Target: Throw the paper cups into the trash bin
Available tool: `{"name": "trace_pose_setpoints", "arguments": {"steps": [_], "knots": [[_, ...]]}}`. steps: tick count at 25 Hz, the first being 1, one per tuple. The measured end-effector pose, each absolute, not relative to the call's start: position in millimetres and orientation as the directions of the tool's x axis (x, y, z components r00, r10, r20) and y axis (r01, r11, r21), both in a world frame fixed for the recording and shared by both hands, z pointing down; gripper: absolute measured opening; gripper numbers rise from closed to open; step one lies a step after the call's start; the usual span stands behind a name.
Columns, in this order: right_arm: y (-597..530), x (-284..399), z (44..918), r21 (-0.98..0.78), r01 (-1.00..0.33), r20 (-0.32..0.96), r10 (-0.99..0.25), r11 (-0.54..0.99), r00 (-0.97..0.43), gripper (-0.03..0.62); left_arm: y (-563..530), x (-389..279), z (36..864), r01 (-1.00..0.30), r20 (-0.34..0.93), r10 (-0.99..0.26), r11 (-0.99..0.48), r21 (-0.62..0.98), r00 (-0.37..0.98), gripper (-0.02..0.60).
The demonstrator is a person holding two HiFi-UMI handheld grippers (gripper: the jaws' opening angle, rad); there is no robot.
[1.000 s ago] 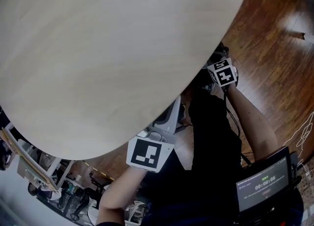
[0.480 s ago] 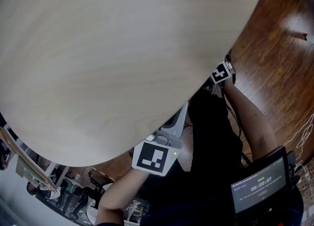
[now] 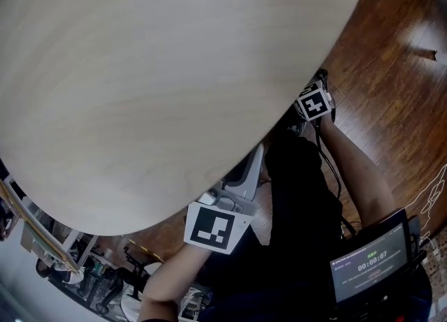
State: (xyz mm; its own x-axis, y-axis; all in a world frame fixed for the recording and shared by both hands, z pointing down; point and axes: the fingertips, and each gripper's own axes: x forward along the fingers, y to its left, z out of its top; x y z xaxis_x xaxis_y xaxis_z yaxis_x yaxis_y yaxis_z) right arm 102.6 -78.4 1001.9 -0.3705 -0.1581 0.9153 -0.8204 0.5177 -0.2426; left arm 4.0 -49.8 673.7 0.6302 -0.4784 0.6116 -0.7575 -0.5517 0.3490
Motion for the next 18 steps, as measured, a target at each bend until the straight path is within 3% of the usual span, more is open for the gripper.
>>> {"name": "trace_pose_setpoints", "arguments": {"steps": [14, 18], "knots": [[-76, 96, 976, -0.316, -0.824, 0.909, -0.098, 0.471, -0.405, 0.048, -28, -1, 684, -0.793, 0.662, -0.45, -0.442, 0.418, 0.599, 0.003], [-73, 95, 971, -0.341, -0.831, 0.908, -0.075, 0.441, -0.412, 0.117, -37, -4, 677, -0.771, 0.627, -0.476, -0.524, 0.361, 0.617, 0.003]]}}
